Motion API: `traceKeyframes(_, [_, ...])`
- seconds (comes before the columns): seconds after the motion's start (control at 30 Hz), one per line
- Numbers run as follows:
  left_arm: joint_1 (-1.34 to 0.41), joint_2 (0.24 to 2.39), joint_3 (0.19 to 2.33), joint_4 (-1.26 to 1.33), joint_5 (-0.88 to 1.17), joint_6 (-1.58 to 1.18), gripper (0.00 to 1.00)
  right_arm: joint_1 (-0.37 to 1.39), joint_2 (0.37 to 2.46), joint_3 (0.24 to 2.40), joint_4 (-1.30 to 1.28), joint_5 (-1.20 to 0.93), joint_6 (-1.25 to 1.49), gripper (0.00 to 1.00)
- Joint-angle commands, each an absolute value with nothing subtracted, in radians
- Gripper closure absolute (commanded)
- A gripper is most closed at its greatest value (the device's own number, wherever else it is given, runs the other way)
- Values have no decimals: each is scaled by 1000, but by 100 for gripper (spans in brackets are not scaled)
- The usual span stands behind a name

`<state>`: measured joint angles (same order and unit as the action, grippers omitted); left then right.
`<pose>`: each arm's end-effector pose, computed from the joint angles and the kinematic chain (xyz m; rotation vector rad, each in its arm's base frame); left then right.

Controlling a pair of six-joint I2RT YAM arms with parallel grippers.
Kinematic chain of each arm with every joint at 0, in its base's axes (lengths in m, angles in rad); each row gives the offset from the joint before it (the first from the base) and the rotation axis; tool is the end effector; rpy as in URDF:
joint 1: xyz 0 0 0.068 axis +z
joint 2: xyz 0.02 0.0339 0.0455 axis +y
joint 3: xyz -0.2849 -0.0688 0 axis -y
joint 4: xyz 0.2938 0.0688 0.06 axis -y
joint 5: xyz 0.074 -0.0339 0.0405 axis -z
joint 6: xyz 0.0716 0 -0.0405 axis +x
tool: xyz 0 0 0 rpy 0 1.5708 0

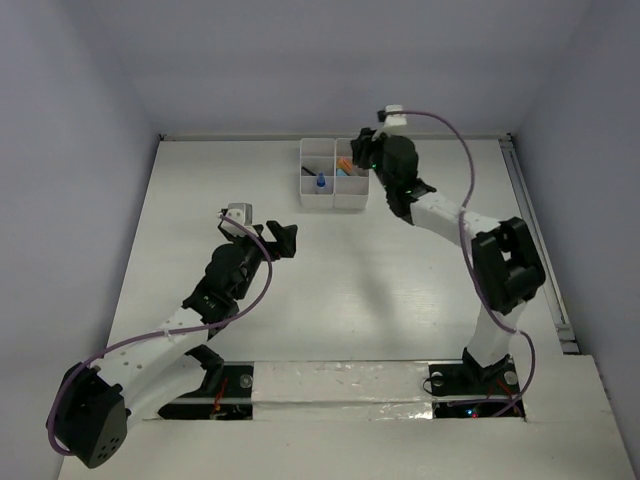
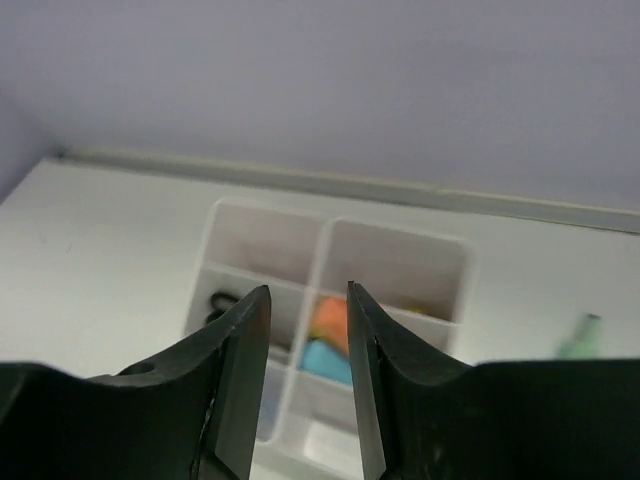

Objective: Sort the stationery into containers
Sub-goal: Pick up the pen from the center of the board.

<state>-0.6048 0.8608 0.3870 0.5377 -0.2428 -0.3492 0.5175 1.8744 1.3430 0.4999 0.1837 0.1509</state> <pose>0.2289 -0.1373 0.2581 -0.0024 1.5368 -0.5807 0.4698 0.2524 0.2837 -0.1520 1.6071 0.3711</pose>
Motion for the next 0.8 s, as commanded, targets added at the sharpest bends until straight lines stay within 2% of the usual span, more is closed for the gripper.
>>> traceKeyframes(0.0, [-606,848,385,577,-230,-344,8,388,1802,1307,393,272,280,59])
traceKeyframes(0.03, [-606,850,385,578,-224,-345,8,336,1809,1310,358,267,296,59])
traceKeyframes(0.13, [-606,856,385,581,-216,-345,8,261,1894,1416,125,230,336,47])
traceKeyframes(0.17, [-606,857,387,581,-215,-344,8,252,1920,1443,35,224,328,36])
traceKeyframes(0.23, [-606,859,388,581,-213,-344,8,239,2006,1535,-56,212,315,29])
traceKeyframes(0.27, [-606,861,388,581,-215,-344,8,239,2032,1563,-113,201,308,19])
traceKeyframes(0.3, [-606,862,390,580,-216,-344,8,229,2061,1597,-147,190,298,17])
traceKeyframes(0.47, [-606,864,390,578,-224,-342,8,229,2235,1810,-314,161,259,17])
traceKeyframes(0.63, [-606,871,393,577,-219,-341,8,229,2286,1858,-348,137,262,20])
traceKeyframes(0.77, [-606,876,394,577,-215,-342,8,229,2310,1868,-371,130,275,27])
